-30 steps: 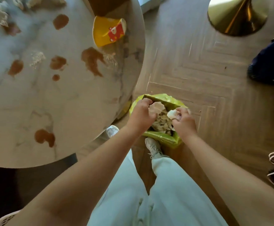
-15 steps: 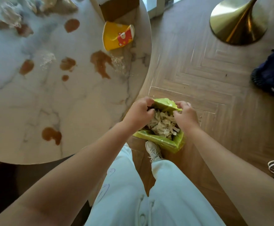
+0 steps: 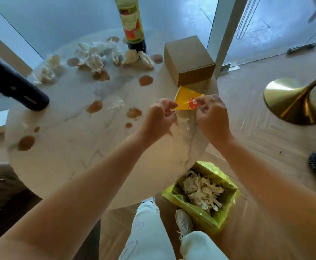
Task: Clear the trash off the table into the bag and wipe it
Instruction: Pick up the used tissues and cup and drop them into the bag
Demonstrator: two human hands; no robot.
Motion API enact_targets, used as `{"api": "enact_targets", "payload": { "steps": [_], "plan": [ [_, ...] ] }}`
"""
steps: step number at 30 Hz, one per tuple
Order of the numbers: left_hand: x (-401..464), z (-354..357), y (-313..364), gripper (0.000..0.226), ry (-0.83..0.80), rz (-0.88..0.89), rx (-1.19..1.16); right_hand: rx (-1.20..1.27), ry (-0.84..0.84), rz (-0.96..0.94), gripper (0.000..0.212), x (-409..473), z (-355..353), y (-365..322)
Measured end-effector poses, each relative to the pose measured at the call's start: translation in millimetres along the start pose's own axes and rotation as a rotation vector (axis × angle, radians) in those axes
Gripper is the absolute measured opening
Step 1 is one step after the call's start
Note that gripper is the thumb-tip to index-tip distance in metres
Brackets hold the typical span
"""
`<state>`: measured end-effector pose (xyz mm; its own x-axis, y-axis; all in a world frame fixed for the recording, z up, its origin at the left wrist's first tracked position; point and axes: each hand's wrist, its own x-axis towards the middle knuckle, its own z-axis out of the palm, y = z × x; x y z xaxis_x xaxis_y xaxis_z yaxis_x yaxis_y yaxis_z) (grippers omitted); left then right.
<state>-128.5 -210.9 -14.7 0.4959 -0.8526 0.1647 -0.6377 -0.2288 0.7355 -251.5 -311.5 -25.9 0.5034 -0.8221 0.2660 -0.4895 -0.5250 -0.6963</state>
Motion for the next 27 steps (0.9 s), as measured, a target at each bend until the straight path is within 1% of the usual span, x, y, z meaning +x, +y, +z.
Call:
{"api": "enact_targets", "payload": {
  "steps": [2,7,10,12,14,16,18,24,27],
  "plan": [
    [19,-23,-18,0.024,0.042,-0.022,0.049,0.001,-0.02,-0.05,0.023,24,16,-22],
    [75,-72,-69,0.026,0.08,-0.03,0.174,-0.02,-0.11,-0.116,0.028,90,66,-64],
    [116,-92,-104,0.029,0.093,-0.069,0.241,-0.031,-0.16,-0.075,0.027,131,102,-75],
    [142,-98,-128,0.034,0.085,-0.084,0.267,-0.039,-0.197,-0.01,0.035,155,127,-77],
    [169,-101,-151,0.042,0.051,-0.106,0.306,-0.064,-0.236,0.046,0.042,178,152,-75],
    [196,-102,-173,0.051,-0.004,-0.124,0.338,-0.09,-0.267,0.071,0.045,199,174,-71],
    [222,-103,-192,0.054,-0.037,-0.123,0.335,-0.127,-0.292,0.081,0.043,219,194,-67],
    [269,-90,-216,0.046,-0.047,-0.118,0.322,-0.255,-0.298,0.122,0.027,253,238,-62],
    [274,-81,-219,0.034,-0.042,-0.128,0.404,-0.301,-0.271,0.123,0.021,256,242,-59]
  ]
}}
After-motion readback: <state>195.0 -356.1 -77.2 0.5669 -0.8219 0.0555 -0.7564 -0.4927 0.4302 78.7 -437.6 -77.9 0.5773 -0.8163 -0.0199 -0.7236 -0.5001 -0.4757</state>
